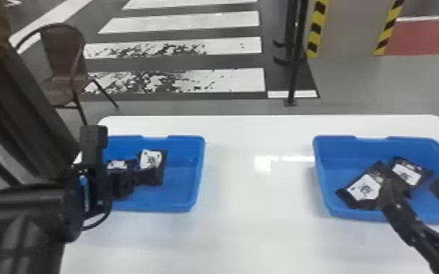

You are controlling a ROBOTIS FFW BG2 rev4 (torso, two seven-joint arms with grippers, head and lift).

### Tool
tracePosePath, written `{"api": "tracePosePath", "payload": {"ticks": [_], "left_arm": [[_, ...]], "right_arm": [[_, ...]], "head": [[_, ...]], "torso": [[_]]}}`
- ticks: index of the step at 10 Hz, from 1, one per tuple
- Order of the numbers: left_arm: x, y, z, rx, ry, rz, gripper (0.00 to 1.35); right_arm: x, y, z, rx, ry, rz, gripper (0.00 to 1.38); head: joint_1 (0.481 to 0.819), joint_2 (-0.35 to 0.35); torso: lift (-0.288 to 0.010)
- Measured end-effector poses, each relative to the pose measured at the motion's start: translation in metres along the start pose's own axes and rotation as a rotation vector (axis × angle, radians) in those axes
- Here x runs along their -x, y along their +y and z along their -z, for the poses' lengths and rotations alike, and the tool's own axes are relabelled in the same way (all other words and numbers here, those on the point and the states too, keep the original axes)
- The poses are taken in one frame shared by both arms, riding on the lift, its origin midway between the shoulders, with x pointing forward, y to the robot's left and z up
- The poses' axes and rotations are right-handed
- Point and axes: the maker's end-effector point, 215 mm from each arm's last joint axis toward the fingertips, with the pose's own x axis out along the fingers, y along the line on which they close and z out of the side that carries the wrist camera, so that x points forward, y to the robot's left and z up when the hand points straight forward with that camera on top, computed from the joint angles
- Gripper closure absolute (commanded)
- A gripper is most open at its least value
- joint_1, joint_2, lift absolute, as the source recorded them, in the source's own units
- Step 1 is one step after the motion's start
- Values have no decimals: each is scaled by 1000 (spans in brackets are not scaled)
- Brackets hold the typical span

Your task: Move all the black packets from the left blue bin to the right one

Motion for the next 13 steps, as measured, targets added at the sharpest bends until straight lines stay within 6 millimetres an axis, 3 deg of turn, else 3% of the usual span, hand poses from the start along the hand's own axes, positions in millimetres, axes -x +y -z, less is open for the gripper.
{"api": "tracePosePath", "payload": {"ticks": [1,3,5,7,8,13], "left_arm": [[19,-20,-10,-18,-51,33,1145],[49,-79,-9,-30,-121,174,1145],[64,-140,-2,-35,-148,294,1145],[74,-216,0,-40,-158,461,1145],[76,-243,2,-50,-152,517,1145],[83,-308,-3,-84,-149,654,1145]], "right_arm": [[-2,2,-7,-10,-16,-7,252],[-11,15,-15,-58,-23,-65,252],[-31,41,-2,-141,28,-189,252],[-48,63,12,-229,70,-272,252],[-54,70,16,-246,91,-298,252],[-79,108,34,-362,137,-407,252]], "head": [[695,95],[695,52],[695,18],[695,-33],[695,-61],[695,-87]], "torso": [[-140],[-140],[-140],[-140],[-140],[-140]]}}
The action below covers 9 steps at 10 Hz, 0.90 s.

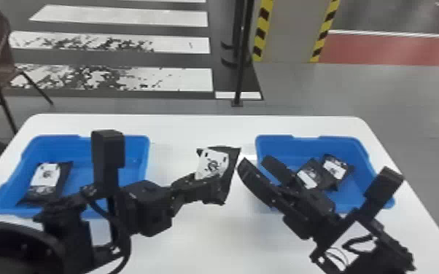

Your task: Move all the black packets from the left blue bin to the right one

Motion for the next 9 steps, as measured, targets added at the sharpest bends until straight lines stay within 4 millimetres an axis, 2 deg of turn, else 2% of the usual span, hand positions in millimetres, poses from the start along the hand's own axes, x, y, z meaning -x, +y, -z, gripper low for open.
{"api": "tracePosePath", "payload": {"ticks": [3,5,6,7,8,9], "left_arm": [[-11,-15,3,7,14,47,1145],[-13,-21,2,8,10,63,1145],[-15,-26,2,8,9,76,1145],[-16,-29,1,8,7,85,1145],[-16,-31,1,9,5,88,1144],[-16,-31,1,11,6,90,1141]], "right_arm": [[-21,17,7,-22,12,-62,246],[-29,19,16,-29,28,-69,283],[-31,16,19,-31,36,-67,536],[-34,14,21,-30,42,-66,1029],[-35,11,21,-23,42,-60,1233],[-36,8,18,-15,31,-49,1279]], "head": [[695,-74],[695,-69],[695,-72],[695,-74],[695,-77],[695,-81]], "torso": [[-140],[-140],[-140],[-140],[-140],[-140]]}}
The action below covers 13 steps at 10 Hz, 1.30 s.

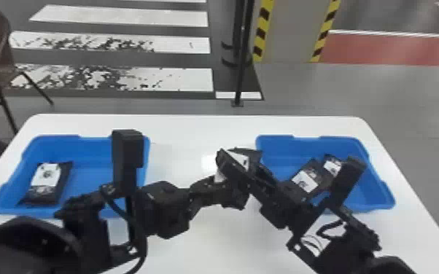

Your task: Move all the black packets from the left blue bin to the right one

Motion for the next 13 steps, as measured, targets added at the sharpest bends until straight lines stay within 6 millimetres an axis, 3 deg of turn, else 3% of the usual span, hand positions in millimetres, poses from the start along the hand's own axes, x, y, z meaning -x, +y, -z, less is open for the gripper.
{"api": "tracePosePath", "payload": {"ticks": [1,2,3,4,6,8,11,13], "left_arm": [[0,1,0,0,-2,-1,1065],[1,2,-2,0,-11,-5,714],[3,5,-4,6,-20,-15,259],[7,11,-5,20,-25,-28,67],[21,36,-7,24,-44,-92,168],[43,73,-14,15,-59,-187,170],[61,93,-37,-4,-132,-241,170],[67,94,-48,-9,-172,-248,170]], "right_arm": [[0,-2,-5,13,-18,7,1279],[0,-2,-8,20,-27,8,1279],[1,-2,-9,18,-32,7,1279],[2,-4,-8,10,-37,12,1279],[12,-33,-18,36,-45,74,1279],[32,-92,-44,144,-39,193,1280],[96,-193,-87,253,-44,425,1279],[129,-240,-103,272,-40,528,1250]], "head": [[695,-85],[695,-84],[695,-83],[695,-77],[695,-74],[695,-87],[695,-179],[695,-245]], "torso": [[-140],[-140],[-140],[-140],[-140],[-140],[-140],[-140]]}}
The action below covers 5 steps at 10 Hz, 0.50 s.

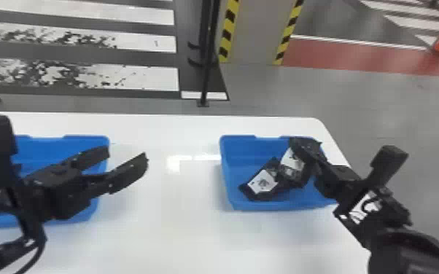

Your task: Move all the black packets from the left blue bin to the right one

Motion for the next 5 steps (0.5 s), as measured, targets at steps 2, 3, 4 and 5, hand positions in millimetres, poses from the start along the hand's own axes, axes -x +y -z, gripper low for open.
{"api": "tracePosePath", "payload": {"ticks": [2,3,4,5], "left_arm": [[3,5,0,1,-4,-13,170],[5,7,0,2,-4,-20,170],[6,10,0,1,-6,-25,170],[9,14,-3,-4,-12,-37,171]], "right_arm": [[-6,-19,-3,23,16,30,1208],[-13,-28,0,29,29,44,794],[-20,-37,7,18,44,59,338],[-21,-43,7,37,36,72,65]], "head": [[695,-258],[695,-258],[695,-258],[695,-257]], "torso": [[-140],[-140],[-140],[-140]]}}
